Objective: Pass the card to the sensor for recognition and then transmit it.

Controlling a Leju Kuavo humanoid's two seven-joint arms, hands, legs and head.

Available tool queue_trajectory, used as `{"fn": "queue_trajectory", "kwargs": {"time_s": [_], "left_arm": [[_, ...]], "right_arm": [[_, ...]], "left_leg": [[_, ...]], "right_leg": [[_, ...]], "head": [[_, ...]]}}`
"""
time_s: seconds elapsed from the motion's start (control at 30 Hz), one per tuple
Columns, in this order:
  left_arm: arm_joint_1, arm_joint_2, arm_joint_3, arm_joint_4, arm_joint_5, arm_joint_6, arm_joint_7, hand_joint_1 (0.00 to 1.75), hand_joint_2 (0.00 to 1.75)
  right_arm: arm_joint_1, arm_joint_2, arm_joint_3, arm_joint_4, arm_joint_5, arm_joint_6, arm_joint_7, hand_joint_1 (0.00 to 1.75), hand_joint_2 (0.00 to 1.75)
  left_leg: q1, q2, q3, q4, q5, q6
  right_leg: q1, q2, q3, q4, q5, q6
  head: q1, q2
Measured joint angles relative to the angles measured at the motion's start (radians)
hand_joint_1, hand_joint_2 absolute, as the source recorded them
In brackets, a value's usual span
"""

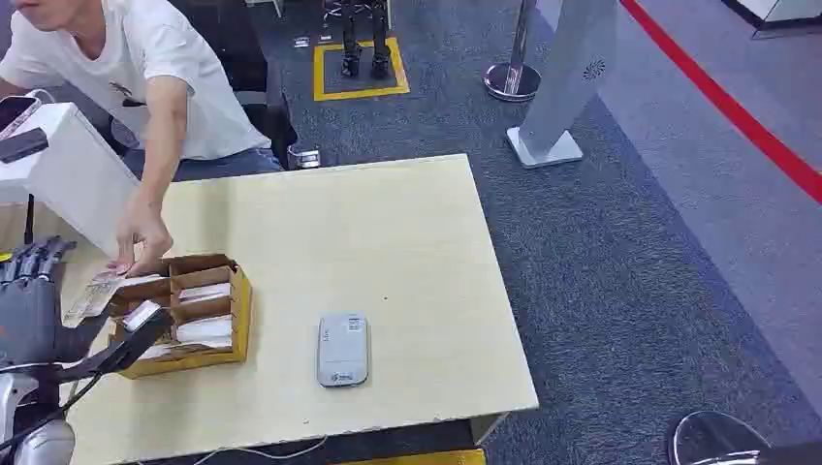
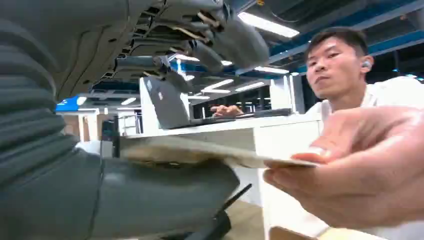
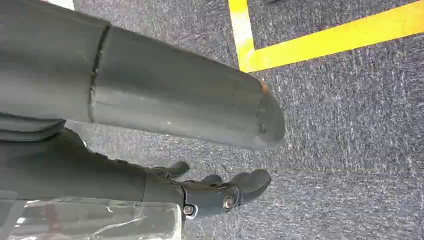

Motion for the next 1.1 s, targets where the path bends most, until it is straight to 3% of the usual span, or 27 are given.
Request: {"fn": "queue_trajectory", "kwargs": {"time_s": [0.87,1.1], "left_arm": [[-0.042,-0.008,-0.039,0.035,0.015,0.003,-0.011,1.75,1.75],[-0.095,-0.012,-0.085,0.054,-0.001,0.003,-0.033,1.75,1.75]], "right_arm": [[0.000,0.003,0.002,0.000,0.002,0.004,-0.002,0.00,0.00],[-0.002,0.005,0.012,0.000,0.008,0.005,-0.002,0.00,0.00]], "left_leg": [[0.000,0.000,0.000,0.000,0.000,0.000],[0.000,0.000,0.000,0.000,0.000,0.000]], "right_leg": [[0.000,0.000,0.000,0.000,0.000,0.000],[0.000,0.000,0.000,0.000,0.000,0.000]], "head": [[0.000,0.000],[0.000,0.000]]}}
